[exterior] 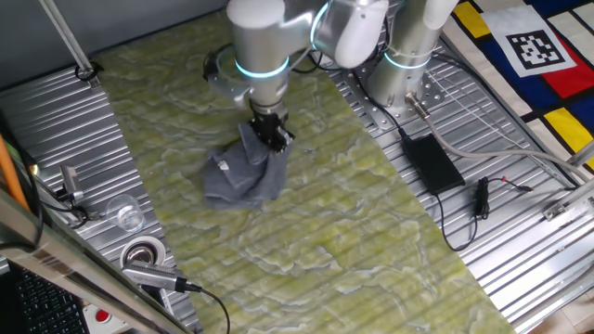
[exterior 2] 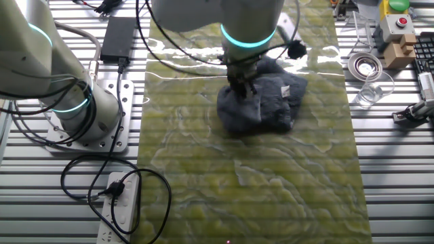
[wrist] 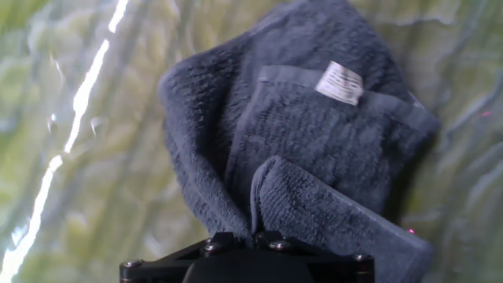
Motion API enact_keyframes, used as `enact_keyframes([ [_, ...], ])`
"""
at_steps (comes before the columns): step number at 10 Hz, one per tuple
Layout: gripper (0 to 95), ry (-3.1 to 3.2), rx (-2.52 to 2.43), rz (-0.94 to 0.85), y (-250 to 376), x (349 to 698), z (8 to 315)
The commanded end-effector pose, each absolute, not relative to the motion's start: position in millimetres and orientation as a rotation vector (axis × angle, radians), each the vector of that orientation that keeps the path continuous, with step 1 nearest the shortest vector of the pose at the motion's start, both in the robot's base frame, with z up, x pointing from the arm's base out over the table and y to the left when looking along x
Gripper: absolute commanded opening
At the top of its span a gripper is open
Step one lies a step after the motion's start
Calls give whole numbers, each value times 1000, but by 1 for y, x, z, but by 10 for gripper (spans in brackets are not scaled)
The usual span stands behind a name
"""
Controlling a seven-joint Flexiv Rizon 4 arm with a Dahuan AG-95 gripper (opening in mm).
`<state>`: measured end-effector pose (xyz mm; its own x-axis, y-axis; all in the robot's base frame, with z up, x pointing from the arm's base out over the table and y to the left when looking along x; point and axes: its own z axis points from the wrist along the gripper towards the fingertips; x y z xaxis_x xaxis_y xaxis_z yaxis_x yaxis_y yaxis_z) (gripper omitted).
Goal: Clean the table with a cloth
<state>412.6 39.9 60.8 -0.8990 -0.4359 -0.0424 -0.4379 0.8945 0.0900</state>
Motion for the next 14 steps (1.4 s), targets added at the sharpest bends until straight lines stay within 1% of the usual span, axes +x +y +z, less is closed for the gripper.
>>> enact_keyframes([
  [1, 0, 3047, -647, 218, 37, 402, 60],
  [2, 0, 3051, -598, 252, 43, 393, 58],
  [5, 0, 3065, -506, 259, 76, 375, 59],
  [6, 0, 3067, -456, 266, 89, 376, 59],
  [8, 0, 3075, -367, 273, 112, 390, 58],
  [10, 0, 3074, -343, 266, 115, 391, 58],
  [14, 0, 3086, -522, 244, 115, 391, 58],
])
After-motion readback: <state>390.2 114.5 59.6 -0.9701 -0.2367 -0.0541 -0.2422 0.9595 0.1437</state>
